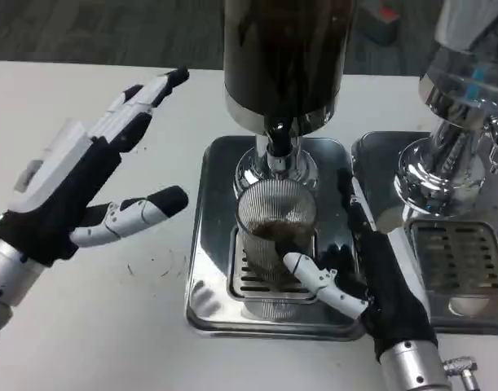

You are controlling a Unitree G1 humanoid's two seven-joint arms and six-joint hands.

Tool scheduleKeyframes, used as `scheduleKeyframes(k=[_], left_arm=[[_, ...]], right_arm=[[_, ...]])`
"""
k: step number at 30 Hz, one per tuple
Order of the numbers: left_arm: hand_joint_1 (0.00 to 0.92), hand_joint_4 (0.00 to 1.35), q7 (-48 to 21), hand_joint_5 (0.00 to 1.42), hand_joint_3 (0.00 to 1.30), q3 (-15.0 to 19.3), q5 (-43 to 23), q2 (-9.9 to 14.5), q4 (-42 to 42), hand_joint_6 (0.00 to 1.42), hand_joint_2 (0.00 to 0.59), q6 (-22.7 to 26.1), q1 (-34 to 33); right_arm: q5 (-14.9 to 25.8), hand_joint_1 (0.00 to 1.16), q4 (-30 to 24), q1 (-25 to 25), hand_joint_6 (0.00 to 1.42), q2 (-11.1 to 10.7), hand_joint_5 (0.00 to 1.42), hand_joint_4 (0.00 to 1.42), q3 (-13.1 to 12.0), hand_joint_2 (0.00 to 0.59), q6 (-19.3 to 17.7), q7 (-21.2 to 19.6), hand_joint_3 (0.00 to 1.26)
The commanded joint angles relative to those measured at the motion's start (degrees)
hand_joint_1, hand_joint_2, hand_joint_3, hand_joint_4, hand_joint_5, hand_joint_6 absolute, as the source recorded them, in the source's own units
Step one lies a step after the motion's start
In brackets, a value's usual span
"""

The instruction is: Grasp the cup under the faucet to collect the drink, then remove the cup.

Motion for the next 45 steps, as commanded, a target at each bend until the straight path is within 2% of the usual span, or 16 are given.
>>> scheduleKeyframes(k=[1, 6, 16, 19, 26, 36, 45], left_arm=[[0.000, 0.00, 2.86, 0.06, 0.05, 0.51, 1.58, 1.47, 2.98, 0.00, 0.147, 0.24, 2.30], [0.000, 0.00, 3.96, 0.06, 0.05, 0.27, 1.92, 1.93, 5.26, 0.00, 0.148, 0.75, 3.41], [0.000, 0.00, 5.14, 0.05, 0.05, 0.12, 2.39, 2.13, 5.90, 0.00, 0.150, 1.55, 5.99], [0.000, 0.00, 5.57, 0.05, 0.05, -0.01, 2.64, 2.16, 6.32, 0.00, 0.150, 2.10, 6.65], [0.000, 0.00, 4.74, 0.05, 0.04, -2.05, 3.35, 1.89, 9.51, 0.00, 0.151, 1.95, 6.73], [0.000, 0.00, 6.24, 0.06, 0.05, -4.47, 4.79, 1.67, 11.12, 0.00, 0.158, 1.79, 6.47], [0.000, 0.00, 6.45, 0.07, 0.05, -5.12, 4.80, 1.94, 10.96, 0.00, 0.163, 2.02, 6.86]], right_arm=[[-0.01, 0.70, -2.16, 0.91, 0.00, -1.02, 0.00, 0.00, 0.16, 0.179, 0.19, 1.46, 0.00], [-1.22, 0.75, -3.01, 0.90, 0.00, -2.11, 0.00, 0.00, 0.80, 0.168, 2.98, 3.41, 0.00], [-1.33, 0.79, -2.20, -0.08, 0.00, -1.85, 0.00, 0.00, 1.62, 0.158, 5.97, 4.92, 0.00], [-1.12, 0.79, -1.46, -0.52, 0.00, -1.38, 0.00, 0.00, 1.54, 0.157, 5.68, 4.60, 0.00], [0.47, 0.79, 2.63, -2.58, 0.00, 0.28, 0.00, 0.00, 0.62, 0.156, 2.43, 3.16, 0.00], [1.55, 0.79, 6.72, -5.62, 0.00, 0.77, 0.00, 0.00, 0.41, 0.155, 0.51, 3.36, 0.00], [2.42, 0.80, 10.15, -7.61, 0.01, 1.42, 0.00, 0.00, 0.59, 0.157, -0.58, 3.97, 0.00]])
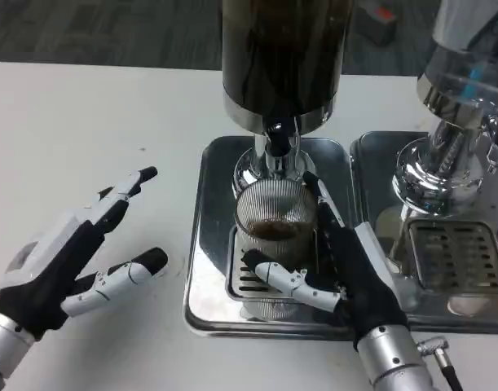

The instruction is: Grasp the cup under the faucet to collect the drink, then remove the cup.

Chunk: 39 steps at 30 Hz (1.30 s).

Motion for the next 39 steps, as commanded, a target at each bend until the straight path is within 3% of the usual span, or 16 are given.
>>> scheduleKeyframes(k=[1, 10, 15, 23, 39], left_arm=[[0.000, 0.00, 0.69, 0.07, 0.05, -0.70, 0.67, 0.60, 0.29, 0.00, 0.163, 0.25, 0.57], [0.000, 0.00, 0.63, 0.07, 0.05, -0.58, 0.13, 0.55, -0.17, 0.00, 0.164, 0.42, 1.45], [0.000, 0.00, 0.62, 0.07, 0.06, -0.45, -0.07, 0.48, -0.63, 0.00, 0.164, 0.50, 1.92], [0.000, 0.00, 0.28, 0.07, 0.07, -0.34, -0.36, 0.75, -1.07, 0.00, 0.165, 0.53, 2.27], [0.000, 0.00, -0.02, 0.07, 0.08, -0.25, -0.77, 1.15, -1.51, 0.00, 0.164, 0.54, 3.00]], right_arm=[[1.04, 0.80, 2.31, -1.14, 0.01, 0.66, 0.00, 0.00, 0.10, 0.158, -1.17, 0.37, 0.00], [1.25, 0.83, 3.74, -1.25, 0.11, 1.18, 0.00, 0.00, 0.09, 0.161, -1.96, 0.27, 0.00], [1.13, 0.86, 3.97, -1.37, 0.19, 1.15, 0.08, 0.01, 0.47, 0.170, -1.87, 0.46, 0.00], [0.72, 0.90, 3.88, -1.11, 0.36, 1.30, 0.24, 0.20, 0.80, 0.193, -1.93, -0.29, 0.01], [-0.80, 0.96, 4.68, -1.19, 0.58, 2.54, 0.45, 0.48, 0.58, 0.215, -2.52, -4.59, 0.23]])
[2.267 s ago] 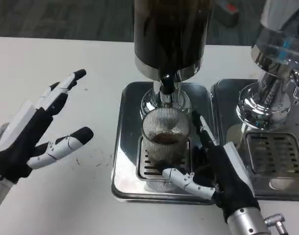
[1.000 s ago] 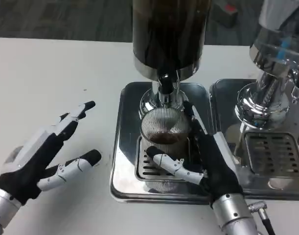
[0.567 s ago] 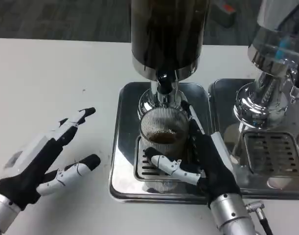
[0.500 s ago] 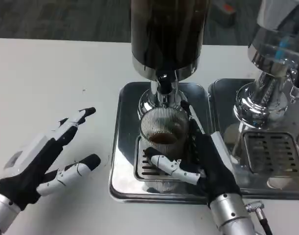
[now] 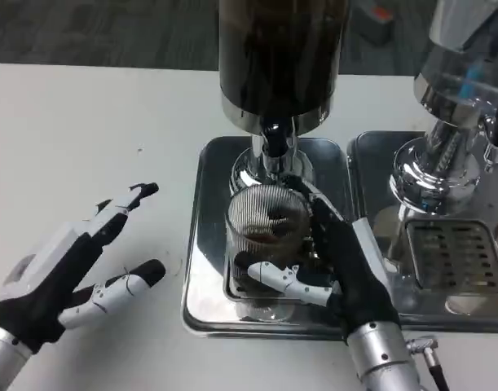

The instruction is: Grasp the cup under the faucet to collect the drink, then remove the cup.

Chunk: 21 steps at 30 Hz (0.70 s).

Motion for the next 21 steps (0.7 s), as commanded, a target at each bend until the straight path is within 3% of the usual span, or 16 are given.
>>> scheduleKeyframes(k=[1, 15, 21], left_arm=[[0.000, 0.00, -0.07, 0.07, 0.08, -0.02, -0.48, 0.87, -0.66, 0.00, 0.164, 0.45, 0.75], [0.000, 0.00, -0.39, 0.07, 0.08, -0.03, -0.73, 0.95, -0.45, 0.00, 0.164, 0.76, 0.36], [0.000, 0.00, -0.52, 0.08, 0.08, -0.09, -0.77, 0.99, -0.27, 0.00, 0.164, 0.64, -0.02]], right_arm=[[-0.60, 0.96, 0.98, 0.51, 0.59, 0.49, 0.46, 0.49, 0.13, 0.216, -0.11, -1.25, 0.24], [-1.37, 1.01, 0.19, 0.22, 0.77, 0.91, 0.62, 0.63, 0.09, 0.194, -1.00, -4.31, 0.48], [-1.76, 1.01, -0.41, 0.15, 0.81, 1.11, 0.64, 0.64, 0.01, 0.194, -1.20, -5.11, 0.52]])
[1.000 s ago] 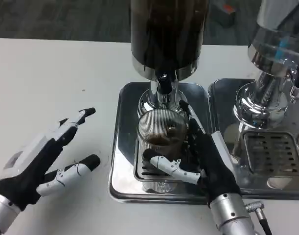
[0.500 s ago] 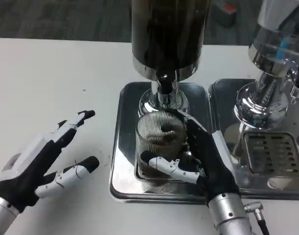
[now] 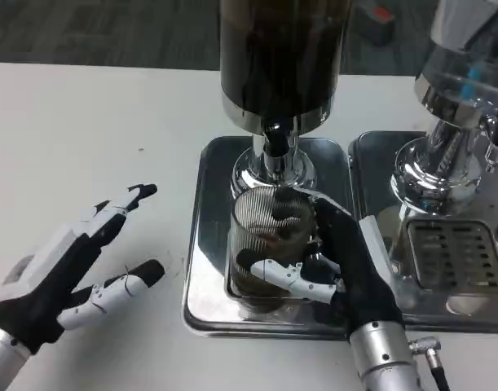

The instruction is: Grasp the cup under the faucet to collect the drink, then remove the cup.

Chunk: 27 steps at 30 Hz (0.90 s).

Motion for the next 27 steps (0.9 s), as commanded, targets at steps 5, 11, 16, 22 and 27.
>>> scheduleKeyframes(k=[5, 11, 16, 22, 27], left_arm=[[0.000, 0.00, -0.82, 0.08, 0.08, -0.27, -0.81, 0.88, 0.09, 0.00, 0.164, 0.37, -0.51], [0.000, 0.00, -0.98, 0.08, 0.08, -0.42, -0.70, 0.74, 0.33, 0.00, 0.165, 0.28, -0.84], [0.000, 0.00, -1.13, 0.08, 0.08, -0.57, -0.66, 0.63, 0.54, 0.00, 0.166, 0.15, -1.14], [0.000, 0.00, -1.17, 0.08, 0.08, -0.83, -0.32, 0.64, 0.70, 0.00, 0.170, 0.08, -1.46], [0.000, 0.00, -1.02, 0.08, 0.08, -1.45, 0.19, 0.52, 0.68, 0.00, 0.164, -0.04, -1.80]], right_arm=[[-0.57, 1.01, -2.00, 0.43, 0.84, 1.10, 0.65, 0.64, -0.08, 0.194, -0.98, -1.67, 0.53], [-1.65, 1.01, -4.49, 1.08, 0.85, 1.08, 0.66, 0.64, 0.02, 0.186, -0.96, -2.52, 0.53], [-2.11, 1.02, -6.31, 1.95, 0.87, 0.83, 0.67, 0.64, -0.10, 0.189, -0.42, -2.89, 0.53], [-4.80, 1.04, -9.56, 3.59, 0.89, 0.15, 0.67, 0.64, 0.09, 0.195, 1.04, -3.36, 0.53], [-6.90, 1.04, -11.69, 5.39, 0.90, -0.51, 0.67, 0.63, 0.05, 0.196, 2.41, -3.50, 0.53]])
